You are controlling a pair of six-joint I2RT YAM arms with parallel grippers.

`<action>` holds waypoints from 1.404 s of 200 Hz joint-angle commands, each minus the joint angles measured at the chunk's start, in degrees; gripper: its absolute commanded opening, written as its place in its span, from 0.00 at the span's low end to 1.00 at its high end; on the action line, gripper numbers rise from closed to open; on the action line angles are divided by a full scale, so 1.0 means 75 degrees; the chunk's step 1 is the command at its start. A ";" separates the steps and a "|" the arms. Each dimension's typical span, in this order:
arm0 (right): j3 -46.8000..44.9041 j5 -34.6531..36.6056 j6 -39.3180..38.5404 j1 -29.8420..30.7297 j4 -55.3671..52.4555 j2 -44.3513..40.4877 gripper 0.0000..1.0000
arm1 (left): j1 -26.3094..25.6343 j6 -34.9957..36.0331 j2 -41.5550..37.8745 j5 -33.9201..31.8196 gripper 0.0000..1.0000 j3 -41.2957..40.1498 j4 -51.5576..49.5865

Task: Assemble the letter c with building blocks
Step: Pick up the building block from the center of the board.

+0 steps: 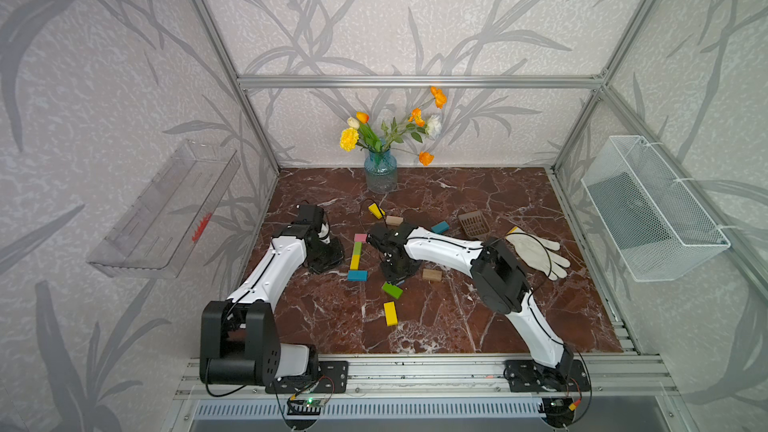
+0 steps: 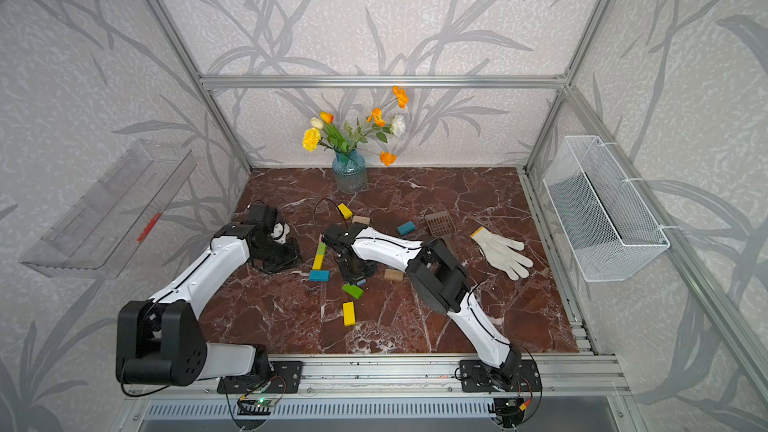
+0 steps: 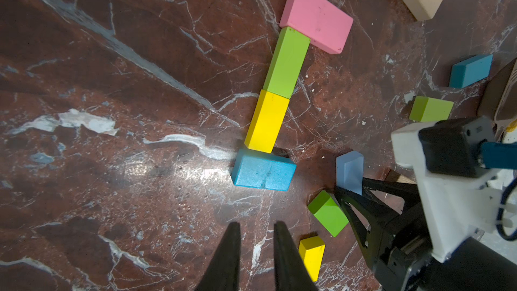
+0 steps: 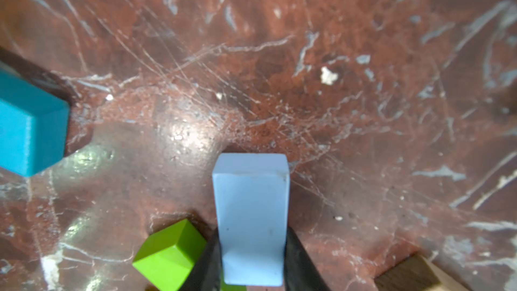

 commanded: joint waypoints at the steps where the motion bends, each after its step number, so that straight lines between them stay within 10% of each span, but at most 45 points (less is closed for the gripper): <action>1: 0.0230 -0.0005 -0.0382 -0.0091 -0.0151 0.0042 0.29 | 0.0036 0.0041 -0.0111 -0.0124 0.23 -0.0090 -0.0019; 179: 0.2200 -0.1697 -0.7935 -0.1355 -0.0978 0.0420 0.28 | 0.0036 0.0131 0.0184 0.0095 0.23 -0.0030 0.0019; 281: 0.4022 -0.1693 -0.9636 -0.1659 -0.1411 0.1561 0.29 | 0.0036 0.0133 0.0241 0.0197 0.23 -0.0023 0.0079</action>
